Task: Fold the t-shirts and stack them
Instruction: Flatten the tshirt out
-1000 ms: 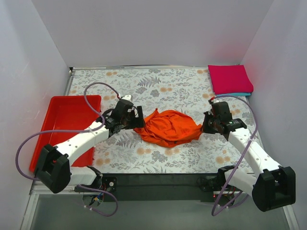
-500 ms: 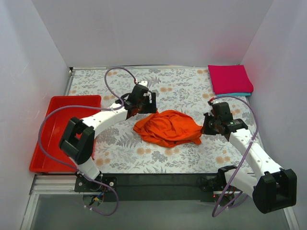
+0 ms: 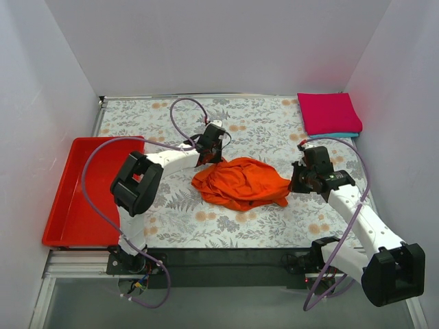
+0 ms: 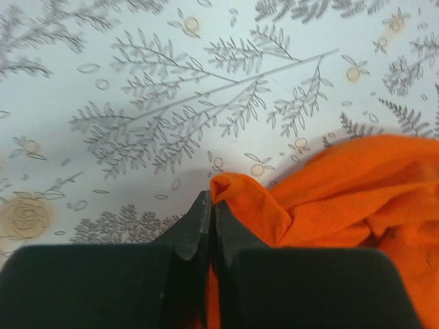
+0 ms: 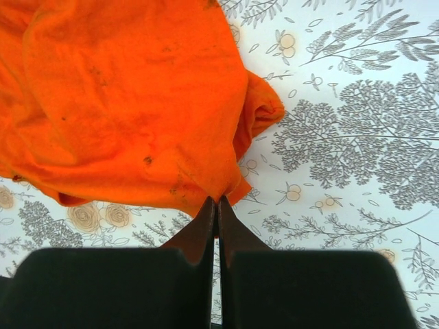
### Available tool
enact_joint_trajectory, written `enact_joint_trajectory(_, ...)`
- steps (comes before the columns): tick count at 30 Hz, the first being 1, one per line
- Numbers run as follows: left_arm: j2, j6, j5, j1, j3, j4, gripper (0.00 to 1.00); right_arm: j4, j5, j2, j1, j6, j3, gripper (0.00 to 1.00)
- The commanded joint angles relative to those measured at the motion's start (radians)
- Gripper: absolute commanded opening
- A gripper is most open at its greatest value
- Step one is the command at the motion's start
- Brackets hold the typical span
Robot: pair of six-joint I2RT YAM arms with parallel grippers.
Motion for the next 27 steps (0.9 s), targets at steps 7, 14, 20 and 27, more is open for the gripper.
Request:
enact_joint_trajectory(7, -0.308, 0.140, -0.253, 0.164, 0.105, 0.017, 0.00, -0.057, 0.333, 0.000, -0.027, -0.042, 0.224, 0.01)
enact_joint_trajectory(14, -0.489, 0.161, -0.221, 0.302, 0.159, -0.032, 0.00, -0.014, 0.418, 0.094, -0.114, -0.099, 0.500, 0.01)
enact_joint_trajectory(20, -0.588, 0.173, -0.192, 0.304, 0.283, -0.064, 0.00, 0.004, 0.457, 0.148, -0.138, -0.182, 0.770, 0.01)
enact_joint_trajectory(27, -0.764, 0.213, -0.123, 0.304, 0.419, -0.090, 0.00, 0.059, 0.497, 0.053, -0.138, -0.298, 0.928, 0.01)
